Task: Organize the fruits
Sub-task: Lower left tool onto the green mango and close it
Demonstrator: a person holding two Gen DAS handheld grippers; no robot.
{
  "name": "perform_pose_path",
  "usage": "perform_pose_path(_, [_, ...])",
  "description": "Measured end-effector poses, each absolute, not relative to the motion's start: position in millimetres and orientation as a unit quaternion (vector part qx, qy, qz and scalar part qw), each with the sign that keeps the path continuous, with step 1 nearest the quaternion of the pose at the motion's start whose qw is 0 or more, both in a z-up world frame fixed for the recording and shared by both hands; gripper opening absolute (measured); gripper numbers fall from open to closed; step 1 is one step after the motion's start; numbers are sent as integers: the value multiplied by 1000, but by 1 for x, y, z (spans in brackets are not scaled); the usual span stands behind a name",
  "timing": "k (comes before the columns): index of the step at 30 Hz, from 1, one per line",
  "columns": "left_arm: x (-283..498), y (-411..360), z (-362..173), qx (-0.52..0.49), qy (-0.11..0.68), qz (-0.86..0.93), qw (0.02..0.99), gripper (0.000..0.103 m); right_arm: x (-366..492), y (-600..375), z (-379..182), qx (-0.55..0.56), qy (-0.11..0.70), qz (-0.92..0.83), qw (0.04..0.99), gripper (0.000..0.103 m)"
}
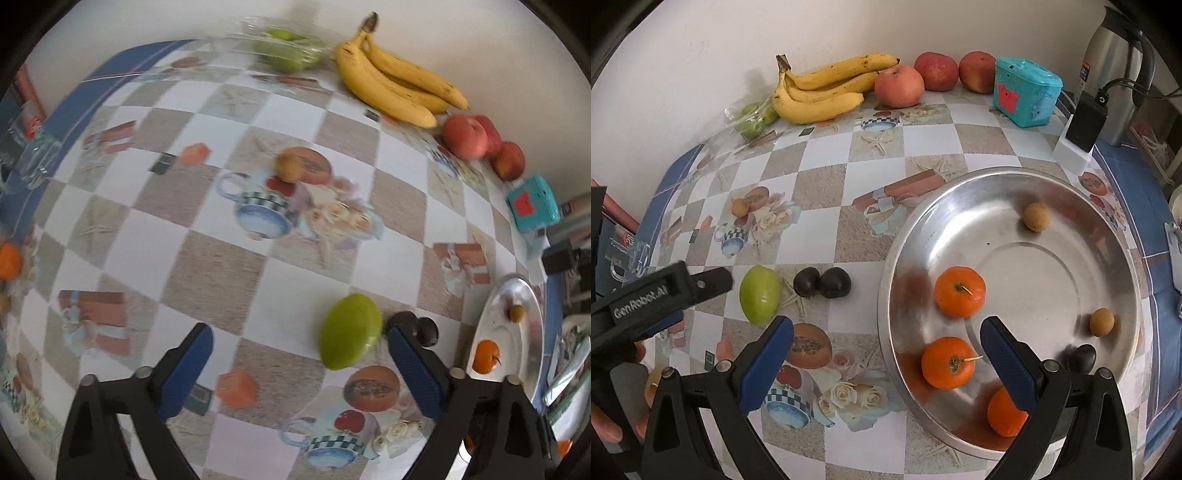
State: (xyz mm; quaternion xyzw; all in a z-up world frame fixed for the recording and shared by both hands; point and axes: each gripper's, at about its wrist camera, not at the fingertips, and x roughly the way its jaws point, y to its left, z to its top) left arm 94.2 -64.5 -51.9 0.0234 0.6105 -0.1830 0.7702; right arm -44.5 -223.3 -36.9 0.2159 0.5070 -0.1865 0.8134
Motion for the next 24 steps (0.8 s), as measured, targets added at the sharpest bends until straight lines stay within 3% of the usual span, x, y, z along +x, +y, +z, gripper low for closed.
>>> perform_pose_path(13, [90,-89,-62,41,597,-225,769,67,-45,-224,-38,210,510,-183,814,101])
perform_pose_path(20, [88,-95,-71,48,601,-236,762,48,-46,-225,-39,210,511,-184,813,101])
perform_pose_path(24, [88,-97,-71,49,601,-238,761,44,-48,-227,-40,211,512,-186,812,101])
